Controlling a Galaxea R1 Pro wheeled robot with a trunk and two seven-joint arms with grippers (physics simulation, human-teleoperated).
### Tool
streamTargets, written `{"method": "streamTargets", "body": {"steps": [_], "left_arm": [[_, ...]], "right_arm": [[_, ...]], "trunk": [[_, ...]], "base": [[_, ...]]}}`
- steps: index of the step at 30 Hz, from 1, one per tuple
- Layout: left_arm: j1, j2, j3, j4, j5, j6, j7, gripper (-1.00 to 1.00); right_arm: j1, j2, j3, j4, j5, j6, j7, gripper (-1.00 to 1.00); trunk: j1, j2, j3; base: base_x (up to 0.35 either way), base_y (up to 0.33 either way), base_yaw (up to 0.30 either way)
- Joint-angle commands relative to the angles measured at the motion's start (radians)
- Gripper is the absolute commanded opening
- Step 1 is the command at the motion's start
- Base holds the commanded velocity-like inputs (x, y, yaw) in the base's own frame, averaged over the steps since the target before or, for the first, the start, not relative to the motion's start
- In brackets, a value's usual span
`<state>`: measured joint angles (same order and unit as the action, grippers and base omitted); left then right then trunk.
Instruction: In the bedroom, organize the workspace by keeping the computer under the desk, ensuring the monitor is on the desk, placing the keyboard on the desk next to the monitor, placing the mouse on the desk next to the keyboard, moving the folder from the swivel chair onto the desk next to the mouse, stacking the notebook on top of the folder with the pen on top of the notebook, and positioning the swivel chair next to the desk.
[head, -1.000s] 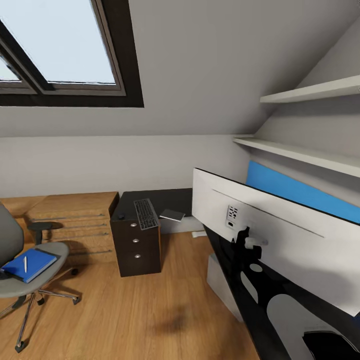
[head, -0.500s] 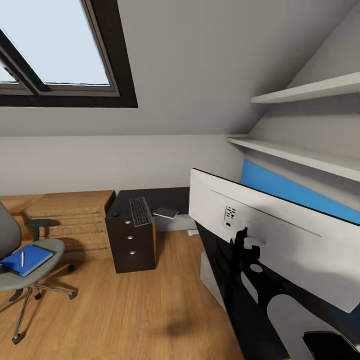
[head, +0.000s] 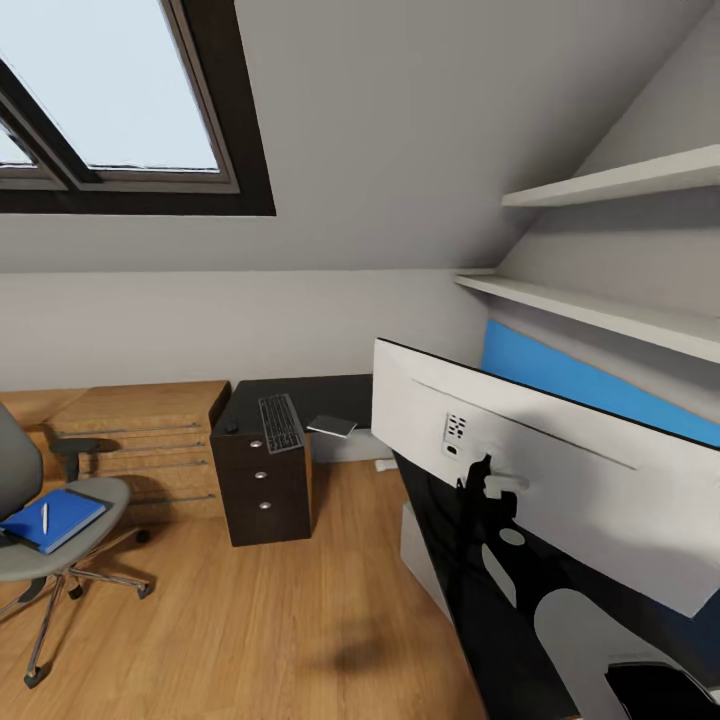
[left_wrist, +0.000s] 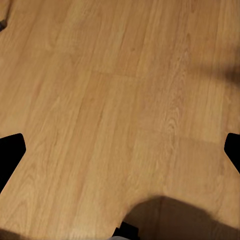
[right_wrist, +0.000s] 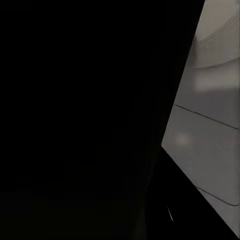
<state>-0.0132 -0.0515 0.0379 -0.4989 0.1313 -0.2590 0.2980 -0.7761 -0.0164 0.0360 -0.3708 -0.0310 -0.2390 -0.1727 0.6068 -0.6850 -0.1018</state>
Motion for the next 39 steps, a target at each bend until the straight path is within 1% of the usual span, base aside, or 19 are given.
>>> {"method": "streamTargets", "body": {"steps": [1, 7, 19, 20, 21, 27, 32, 39], "left_arm": [[-0.001, -0.001, 0.002, 0.0, 0.008, -0.005, -0.002, 1.0], [-0.001, -0.001, 0.002, 0.0, 0.008, -0.005, -0.002, 1.0], [-0.001, -0.001, 0.002, -0.001, 0.008, -0.005, -0.002, 1.0], [-0.001, -0.001, 0.002, -0.001, 0.008, -0.005, -0.002, 1.0], [-0.001, -0.001, 0.002, -0.001, 0.008, -0.005, -0.001, 1.0], [-0.001, -0.001, 0.002, -0.001, 0.008, -0.005, -0.001, 1.0], [-0.001, -0.001, 0.002, -0.002, 0.009, -0.005, 0.0, 1.0], [-0.001, -0.001, 0.002, -0.004, 0.009, -0.005, 0.0, 1.0]], "right_arm": [[-0.002, 0.0, 0.007, -0.001, -0.003, -0.004, -0.004, -1.0], [-0.002, 0.0, 0.008, 0.0, -0.003, -0.002, -0.004, -1.0], [-0.002, 0.0, 0.009, 0.003, -0.003, -0.002, -0.001, -1.0], [-0.002, 0.0, 0.009, 0.003, -0.003, -0.002, 0.002, -1.0], [-0.002, 0.0, 0.008, 0.003, -0.003, -0.001, 0.028, -1.0], [-0.002, 0.0, 0.007, 0.003, -0.003, 0.0, 0.041, -1.0], [-0.002, -0.002, 0.007, 0.003, -0.002, 0.0, 0.047, -1.0], [-0.002, -0.005, 0.008, 0.004, 0.002, 0.0, 0.1, -1.0]], "trunk": [[0.0, -0.002, -0.001], [0.0, -0.002, -0.001], [0.0, -0.002, -0.001], [0.0, -0.002, -0.001], [0.0, -0.002, -0.001], [0.0, -0.002, -0.001], [0.0, -0.002, -0.001], [0.0, -0.002, -0.001]], "base": [[0.0, 0.0, 0.0], [-0.134, -0.04, 0.0], [-0.317, -0.026, 0.0], [-0.332, -0.001, 0.0], [-0.334, 0.0, 0.0], [-0.322, 0.0, 0.0], [-0.084, 0.0, 0.0], [-0.004, 0.0, 0.0]]}}
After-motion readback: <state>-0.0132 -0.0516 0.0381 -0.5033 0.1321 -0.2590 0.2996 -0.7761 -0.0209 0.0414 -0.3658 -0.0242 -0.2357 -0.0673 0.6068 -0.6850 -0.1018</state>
